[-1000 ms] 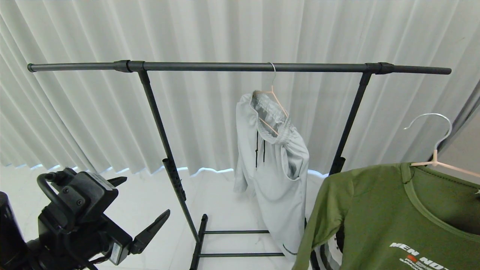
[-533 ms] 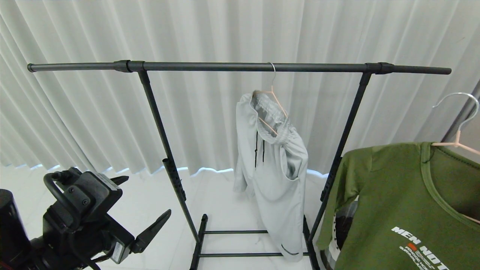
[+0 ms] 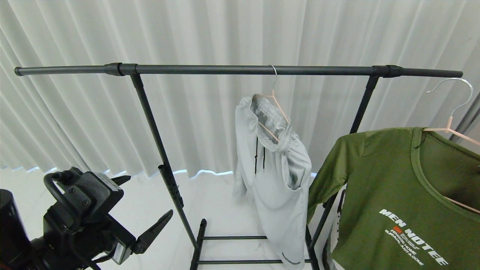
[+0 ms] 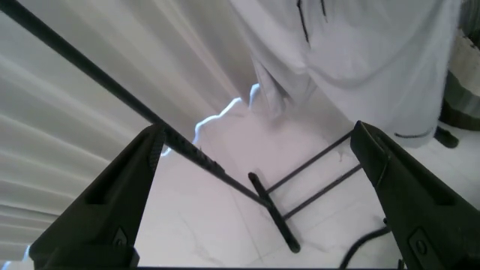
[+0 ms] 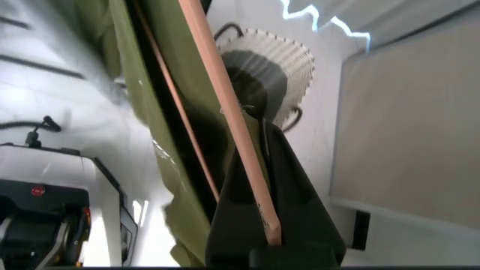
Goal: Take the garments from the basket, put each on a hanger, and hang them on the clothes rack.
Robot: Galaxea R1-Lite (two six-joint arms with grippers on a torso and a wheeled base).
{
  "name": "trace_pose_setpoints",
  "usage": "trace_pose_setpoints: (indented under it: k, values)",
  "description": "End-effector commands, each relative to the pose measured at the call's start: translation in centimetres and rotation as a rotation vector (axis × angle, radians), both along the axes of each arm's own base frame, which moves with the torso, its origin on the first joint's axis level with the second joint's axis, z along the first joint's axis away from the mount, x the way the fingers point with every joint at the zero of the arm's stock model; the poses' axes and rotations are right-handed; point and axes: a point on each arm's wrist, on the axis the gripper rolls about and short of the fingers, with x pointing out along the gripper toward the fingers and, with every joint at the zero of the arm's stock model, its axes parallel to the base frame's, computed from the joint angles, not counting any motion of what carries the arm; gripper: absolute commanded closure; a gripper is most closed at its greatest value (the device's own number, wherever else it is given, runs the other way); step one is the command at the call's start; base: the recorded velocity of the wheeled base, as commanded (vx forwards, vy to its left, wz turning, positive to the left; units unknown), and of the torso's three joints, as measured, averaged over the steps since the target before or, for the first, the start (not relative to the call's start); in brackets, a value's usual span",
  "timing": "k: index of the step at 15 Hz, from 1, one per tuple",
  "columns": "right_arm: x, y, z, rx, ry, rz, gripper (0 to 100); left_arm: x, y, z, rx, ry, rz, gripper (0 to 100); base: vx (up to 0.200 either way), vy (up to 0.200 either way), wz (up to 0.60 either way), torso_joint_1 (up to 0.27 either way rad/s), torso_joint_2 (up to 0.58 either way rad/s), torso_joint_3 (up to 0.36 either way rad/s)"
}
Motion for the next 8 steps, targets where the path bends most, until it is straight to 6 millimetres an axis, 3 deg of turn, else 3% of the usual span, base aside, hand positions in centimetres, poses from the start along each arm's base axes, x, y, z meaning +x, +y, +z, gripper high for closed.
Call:
trace_pose_setpoints:
  k: [1, 8]
  values:
    - [0.18, 0.12, -0.05, 0.0, 0.004, 0.008, 100, 0.02, -0.02, -0.02, 0.0, 0.001, 0.0, 0, 0.2, 0.0, 0.0, 0.017, 0.01, -0.007]
    - [0.82, 0.31, 0.05, 0.009, -0.019, 0.014, 100, 0.02, -0.02, -0.02, 0.0, 0.001, 0.0, 0, 0.2, 0.0, 0.0, 0.004, 0.0, 0.002]
